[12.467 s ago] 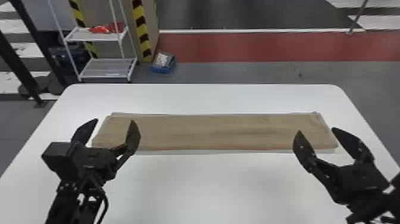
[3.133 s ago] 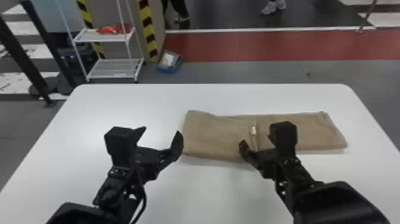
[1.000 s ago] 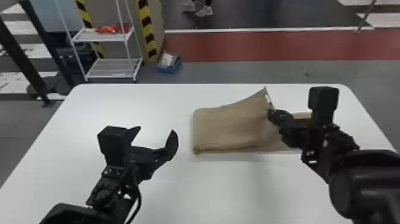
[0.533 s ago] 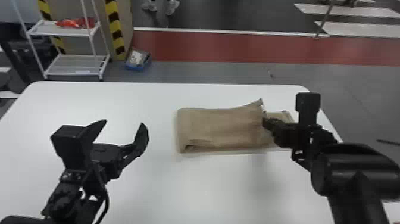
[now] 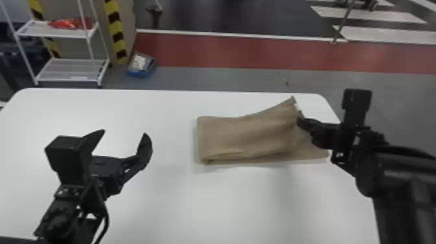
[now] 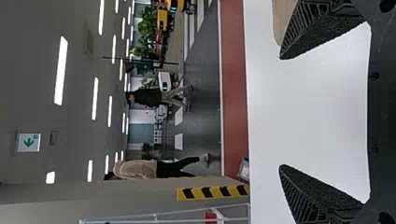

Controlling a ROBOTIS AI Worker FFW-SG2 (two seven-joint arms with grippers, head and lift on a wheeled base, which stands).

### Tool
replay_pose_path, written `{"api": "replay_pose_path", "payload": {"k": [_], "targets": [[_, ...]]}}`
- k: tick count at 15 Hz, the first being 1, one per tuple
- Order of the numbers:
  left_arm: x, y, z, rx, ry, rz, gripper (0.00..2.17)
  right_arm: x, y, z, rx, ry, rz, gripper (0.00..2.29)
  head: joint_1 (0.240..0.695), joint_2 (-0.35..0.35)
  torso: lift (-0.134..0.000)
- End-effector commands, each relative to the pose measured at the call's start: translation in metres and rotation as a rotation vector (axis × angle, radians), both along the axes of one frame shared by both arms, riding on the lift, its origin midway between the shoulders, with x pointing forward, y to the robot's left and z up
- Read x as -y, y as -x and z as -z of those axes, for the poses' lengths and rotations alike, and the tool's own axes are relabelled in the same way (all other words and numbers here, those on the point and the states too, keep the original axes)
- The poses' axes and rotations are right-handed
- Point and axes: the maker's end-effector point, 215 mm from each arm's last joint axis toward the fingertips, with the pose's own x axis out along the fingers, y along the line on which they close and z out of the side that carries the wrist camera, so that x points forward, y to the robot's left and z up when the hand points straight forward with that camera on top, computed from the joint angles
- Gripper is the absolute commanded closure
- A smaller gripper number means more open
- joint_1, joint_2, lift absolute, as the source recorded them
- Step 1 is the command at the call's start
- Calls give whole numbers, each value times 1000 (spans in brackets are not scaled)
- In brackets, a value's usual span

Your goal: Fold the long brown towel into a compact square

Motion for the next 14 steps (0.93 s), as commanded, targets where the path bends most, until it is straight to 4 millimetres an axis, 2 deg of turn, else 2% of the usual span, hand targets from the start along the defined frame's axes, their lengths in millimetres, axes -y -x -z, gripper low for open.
{"api": "replay_pose_path", "payload": {"k": [1,3,5,6,9,10,11,14], "targets": [[2,-1,2,-3,1,3,36,19,3,3,-11,4,25,1413,695,-142,-120],[7,-1,3,-5,3,10,36,18,14,22,-37,5,21,1413,695,-170,-120],[10,-4,5,-7,-6,13,36,14,9,19,-42,35,11,1413,695,-178,-120],[10,-3,5,-7,-4,15,36,12,10,25,-77,60,10,1413,695,-180,-120],[8,-4,4,-5,-5,11,36,4,8,18,-60,36,-2,1413,695,-177,-120],[4,-4,4,-5,-8,5,36,5,8,6,-38,32,0,1413,695,-175,-120],[2,-4,3,-3,-10,3,36,11,8,-7,-15,15,11,1413,695,-172,-120],[-1,-3,6,-7,-13,1,36,44,6,-17,-43,20,64,1413,695,-171,-120]]}}
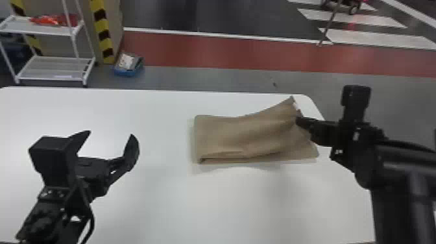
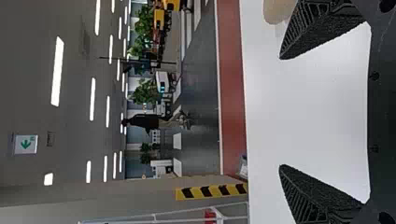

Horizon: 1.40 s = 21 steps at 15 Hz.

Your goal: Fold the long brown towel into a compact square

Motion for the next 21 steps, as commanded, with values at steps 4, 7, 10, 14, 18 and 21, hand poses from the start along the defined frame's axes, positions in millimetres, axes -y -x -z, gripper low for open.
{"api": "replay_pose_path", "payload": {"k": [4,7,10,14,18,21], "targets": [[10,2,1,-3,4,15,36,29,5,45,-101,42,30,1409,695,-206,-120],[10,3,5,-10,-1,17,36,33,3,54,-107,92,39,1301,695,-225,-120],[8,2,5,-10,2,11,36,45,-10,32,5,175,82,-2,695,-229,-120],[10,-2,1,2,4,13,36,67,-14,19,71,221,143,63,695,-247,-120],[16,0,3,-2,2,26,36,59,-8,46,8,166,107,134,695,-254,-120],[30,4,-1,23,-2,51,36,52,-3,70,-34,126,93,147,695,-254,-120]]}}
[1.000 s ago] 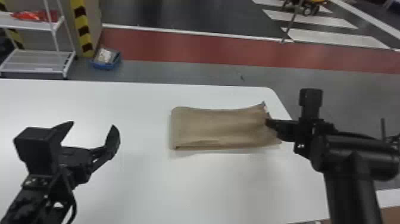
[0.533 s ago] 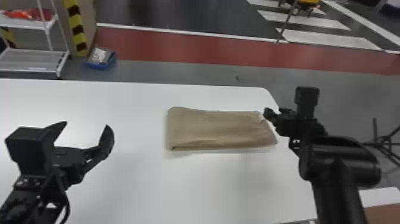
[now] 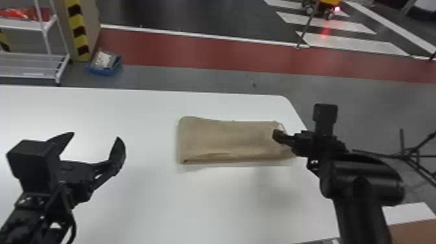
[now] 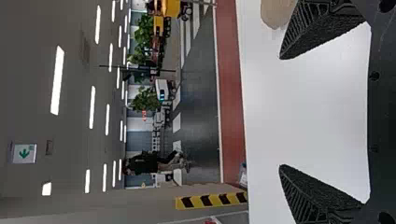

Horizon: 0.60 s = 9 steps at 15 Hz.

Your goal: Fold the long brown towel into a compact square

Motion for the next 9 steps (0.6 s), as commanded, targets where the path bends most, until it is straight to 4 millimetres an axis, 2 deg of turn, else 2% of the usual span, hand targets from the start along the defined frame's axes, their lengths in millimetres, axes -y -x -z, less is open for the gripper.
{"api": "replay_pose_path", "payload": {"k": [1,4,7,8,9], "targets": [[6,1,-5,26,2,9,36,-1,4,21,-38,-20,3,151,695,-256,-120],[5,1,-5,27,0,8,36,-2,5,35,-47,-26,-3,164,695,-263,-120],[5,2,-4,26,1,10,36,3,6,38,-46,-29,7,205,695,-264,-120],[5,3,-4,27,1,10,36,6,7,41,-53,-28,9,329,695,-266,-120],[6,3,-4,27,2,10,36,1,8,46,-65,-51,-8,589,695,-267,-120]]}}
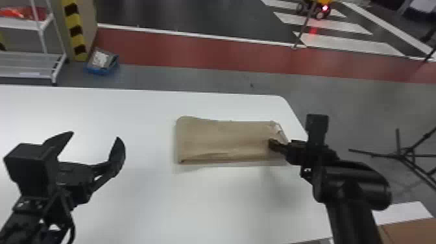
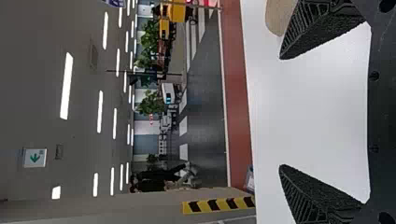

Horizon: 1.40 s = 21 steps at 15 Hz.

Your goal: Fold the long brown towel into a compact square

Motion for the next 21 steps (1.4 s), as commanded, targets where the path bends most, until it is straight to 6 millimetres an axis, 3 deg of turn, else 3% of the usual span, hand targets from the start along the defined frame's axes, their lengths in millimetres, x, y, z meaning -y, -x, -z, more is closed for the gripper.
{"api": "replay_pose_path", "payload": {"k": [1,2,3,4,8,13,15,17,20,21], "targets": [[0,0,0,0,0,0,36,-11,2,7,-12,-52,-38,988,695,-268,-120],[0,0,-1,2,0,-1,36,-18,2,7,-9,-72,-56,1372,695,-267,-120],[2,-1,-1,3,1,2,36,-26,2,8,-8,-92,-81,1602,695,-258,-120],[2,-2,-1,3,0,1,36,-37,0,3,6,-119,-108,1663,695,-252,-120],[2,-8,-3,7,-1,0,36,-76,-6,-14,40,-170,-172,1686,695,-222,-120],[0,-9,-6,13,3,-9,36,-172,14,-30,42,-248,-292,1686,695,-161,-120],[2,-9,-5,13,3,-7,36,-192,17,-32,36,-252,-318,1686,695,-114,-120],[2,-9,-5,13,3,-7,36,-194,16,-32,26,-252,-322,1686,695,-91,-120],[7,-13,-10,52,23,-1,76,-182,18,-29,24,-248,-299,1622,695,-79,-120],[12,-16,-12,69,31,8,93,-176,19,-29,31,-244,-291,1129,695,-82,-120]]}}
